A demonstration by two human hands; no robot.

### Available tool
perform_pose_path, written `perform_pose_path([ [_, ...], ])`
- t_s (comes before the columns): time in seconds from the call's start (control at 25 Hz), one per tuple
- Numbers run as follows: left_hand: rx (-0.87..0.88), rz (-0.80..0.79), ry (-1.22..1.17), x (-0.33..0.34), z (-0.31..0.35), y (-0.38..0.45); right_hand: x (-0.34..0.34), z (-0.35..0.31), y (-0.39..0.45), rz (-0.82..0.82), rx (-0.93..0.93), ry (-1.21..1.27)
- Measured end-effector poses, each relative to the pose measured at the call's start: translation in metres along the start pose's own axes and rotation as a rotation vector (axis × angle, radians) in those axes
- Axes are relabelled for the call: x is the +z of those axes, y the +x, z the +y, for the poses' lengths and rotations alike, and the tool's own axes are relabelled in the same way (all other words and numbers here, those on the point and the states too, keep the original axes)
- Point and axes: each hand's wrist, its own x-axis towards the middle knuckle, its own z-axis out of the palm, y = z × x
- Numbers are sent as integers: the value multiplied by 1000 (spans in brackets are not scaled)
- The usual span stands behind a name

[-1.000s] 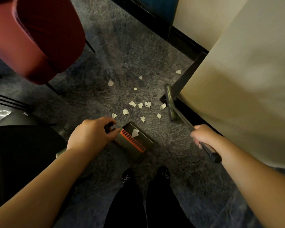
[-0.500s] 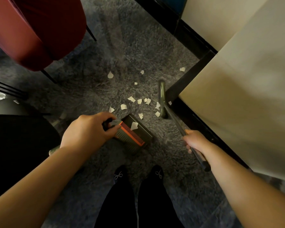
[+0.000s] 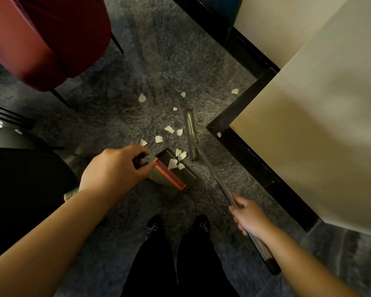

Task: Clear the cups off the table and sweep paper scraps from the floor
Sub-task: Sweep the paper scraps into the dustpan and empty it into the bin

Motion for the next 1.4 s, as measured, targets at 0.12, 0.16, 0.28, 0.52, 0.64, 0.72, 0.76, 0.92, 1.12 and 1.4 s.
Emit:
perform_pose_path([
  [0.12,-2,5,-11,1,-1,-1,-11,-28,30,62,-43,-34],
  [0.16,-3,9,-14,1,-2,0,-11,-38,43,76,-54,-55],
  [0.28,7,24,-13,3,-5,2,-1,-54,73,65,-61,-58],
  [0.52,33,50,-26,4,-14,2,43,-23,48,-43,51,83],
  [0.64,64,45,-29,5,-17,0,52,-4,11,-60,77,140],
  [0.72,67,42,-31,5,-18,-1,51,-1,-6,-63,81,206],
  [0.76,63,41,-32,4,-18,-2,48,-4,-10,-61,77,230],
  [0.92,52,23,-45,5,-20,-7,34,-31,13,35,23,145],
  [1.12,47,-4,-34,7,-25,-19,46,-45,40,51,109,80],
  [1.4,52,-82,-63,1,-43,-34,86,-5,-26,4,58,102],
])
